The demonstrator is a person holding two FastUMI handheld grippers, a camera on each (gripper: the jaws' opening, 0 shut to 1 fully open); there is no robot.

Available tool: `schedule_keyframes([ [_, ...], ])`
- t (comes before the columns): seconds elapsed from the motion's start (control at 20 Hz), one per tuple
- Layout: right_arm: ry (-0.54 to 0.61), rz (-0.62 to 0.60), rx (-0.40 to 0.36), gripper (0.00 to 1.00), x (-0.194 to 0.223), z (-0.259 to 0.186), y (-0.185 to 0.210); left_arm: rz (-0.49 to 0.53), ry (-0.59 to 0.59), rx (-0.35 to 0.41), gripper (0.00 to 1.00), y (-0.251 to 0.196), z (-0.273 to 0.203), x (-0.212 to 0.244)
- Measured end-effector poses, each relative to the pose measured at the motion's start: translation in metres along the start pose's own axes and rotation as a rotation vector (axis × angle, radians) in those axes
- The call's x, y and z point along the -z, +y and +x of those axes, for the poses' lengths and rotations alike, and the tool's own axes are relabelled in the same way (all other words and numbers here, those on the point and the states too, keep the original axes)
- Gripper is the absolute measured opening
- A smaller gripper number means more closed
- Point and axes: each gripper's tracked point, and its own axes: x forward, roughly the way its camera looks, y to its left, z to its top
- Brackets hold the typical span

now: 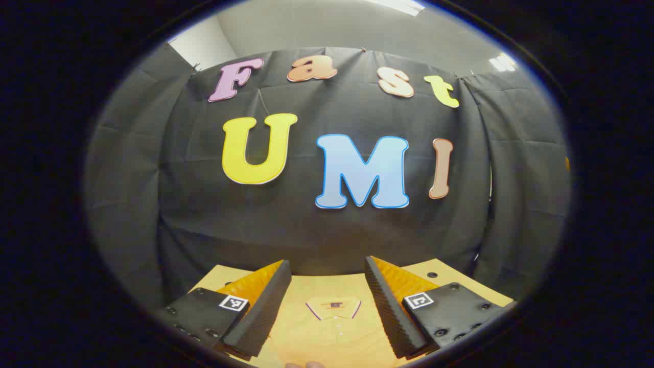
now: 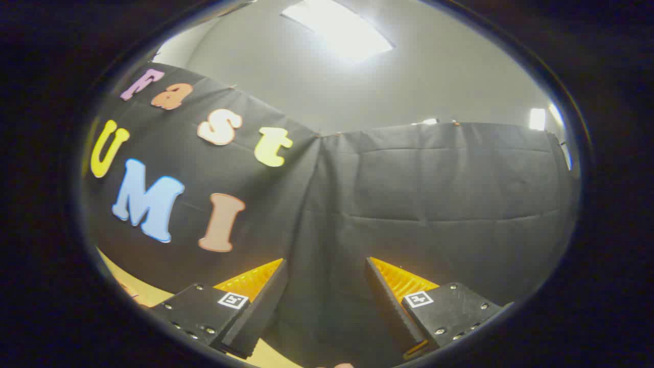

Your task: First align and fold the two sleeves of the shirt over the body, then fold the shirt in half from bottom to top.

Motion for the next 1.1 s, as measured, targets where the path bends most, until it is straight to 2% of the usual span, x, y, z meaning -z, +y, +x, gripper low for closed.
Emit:
schedule_keyframes([
  [0.1, -0.006, 0.036, -0.099, 0.95, -0.015, -0.009, 0.041, 0.01, 0.0, -0.005, 0.95, 0.004, -0.002, 0.0],
  [0.15, -0.007, 0.063, -0.128, 0.97, -0.016, -0.012, 0.056, 0.013, -0.001, -0.01, 0.94, 0.007, -0.003, 0.0],
  [0.2, -0.008, 0.086, -0.154, 0.95, -0.021, -0.014, 0.07, 0.013, -0.001, -0.014, 0.94, 0.008, -0.004, 0.0],
  [0.25, -0.006, 0.113, -0.179, 0.95, -0.013, -0.01, 0.06, 0.014, 0.001, -0.022, 0.94, 0.01, -0.005, 0.0],
  [0.35, 0.004, 0.134, -0.224, 0.97, -0.013, -0.01, 0.082, 0.012, 0.003, -0.042, 0.94, 0.017, -0.008, 0.003],
  [0.6, 0.03, 0.172, -0.315, 0.95, -0.01, -0.008, 0.116, 0.021, 0.007, -0.101, 0.94, 0.038, -0.017, 0.002],
  [0.9, 0.143, 0.218, -0.436, 0.95, 0.03, -0.011, 0.175, 0.032, 0.007, -0.176, 0.94, 0.065, -0.032, 0.0],
  [0.95, 0.174, 0.223, -0.458, 0.95, 0.043, -0.013, 0.187, 0.035, 0.007, -0.188, 0.96, 0.069, -0.035, 0.0],
  [1.0, 0.208, 0.225, -0.482, 0.97, 0.057, -0.015, 0.199, 0.039, 0.007, -0.202, 0.95, 0.073, -0.038, -0.001],
  [1.1, 0.283, 0.224, -0.529, 0.95, 0.089, -0.018, 0.228, 0.044, 0.011, -0.229, 0.95, 0.081, -0.042, 0.0],
])
